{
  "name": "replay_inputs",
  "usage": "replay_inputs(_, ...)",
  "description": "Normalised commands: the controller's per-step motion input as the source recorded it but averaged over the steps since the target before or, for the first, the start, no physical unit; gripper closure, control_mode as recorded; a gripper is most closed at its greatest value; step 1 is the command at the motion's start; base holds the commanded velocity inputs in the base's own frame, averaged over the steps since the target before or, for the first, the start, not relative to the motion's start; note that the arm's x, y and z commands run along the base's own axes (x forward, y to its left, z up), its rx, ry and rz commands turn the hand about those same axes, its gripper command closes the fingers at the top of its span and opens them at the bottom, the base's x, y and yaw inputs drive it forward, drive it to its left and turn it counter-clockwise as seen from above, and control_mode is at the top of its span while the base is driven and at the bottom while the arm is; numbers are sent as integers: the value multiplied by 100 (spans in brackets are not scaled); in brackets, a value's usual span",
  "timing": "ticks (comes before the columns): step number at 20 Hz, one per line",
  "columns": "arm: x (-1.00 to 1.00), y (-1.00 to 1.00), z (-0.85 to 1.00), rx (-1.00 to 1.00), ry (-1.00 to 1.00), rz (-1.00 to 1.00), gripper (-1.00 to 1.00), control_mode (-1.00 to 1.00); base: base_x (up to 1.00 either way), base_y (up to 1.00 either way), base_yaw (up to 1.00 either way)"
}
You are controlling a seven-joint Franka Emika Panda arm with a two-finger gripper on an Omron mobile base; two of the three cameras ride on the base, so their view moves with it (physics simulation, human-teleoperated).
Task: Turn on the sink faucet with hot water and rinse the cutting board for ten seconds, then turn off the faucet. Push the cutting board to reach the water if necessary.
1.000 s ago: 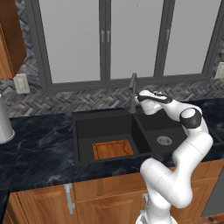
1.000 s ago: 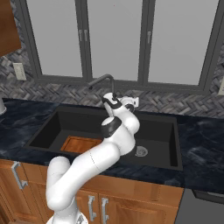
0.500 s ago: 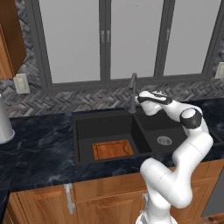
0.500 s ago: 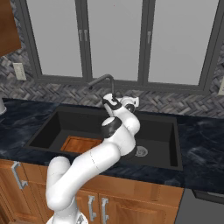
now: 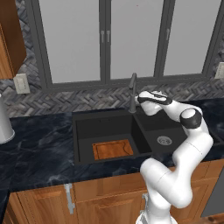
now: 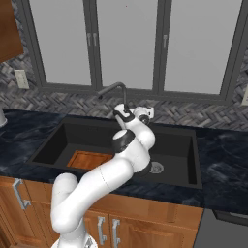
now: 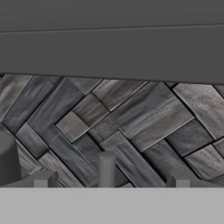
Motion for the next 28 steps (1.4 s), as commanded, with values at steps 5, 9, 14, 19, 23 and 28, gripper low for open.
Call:
replay_inputs(5,7,-2,0,0,0,0,100,-100,0,0,0)
replay_inputs(9,0,0,0,0,0,0,100,-100,0,0,0)
replay_inputs(14,0,0,0,0,0,0,100,-100,0,0,0)
replay_inputs(19,0,0,0,0,0,0,100,-100,0,0,0)
replay_inputs(23,0,0,0,0,0,0,100,-100,0,0,0)
replay_inputs(28,0,0,0,0,1,0,100,-100,0,0,0)
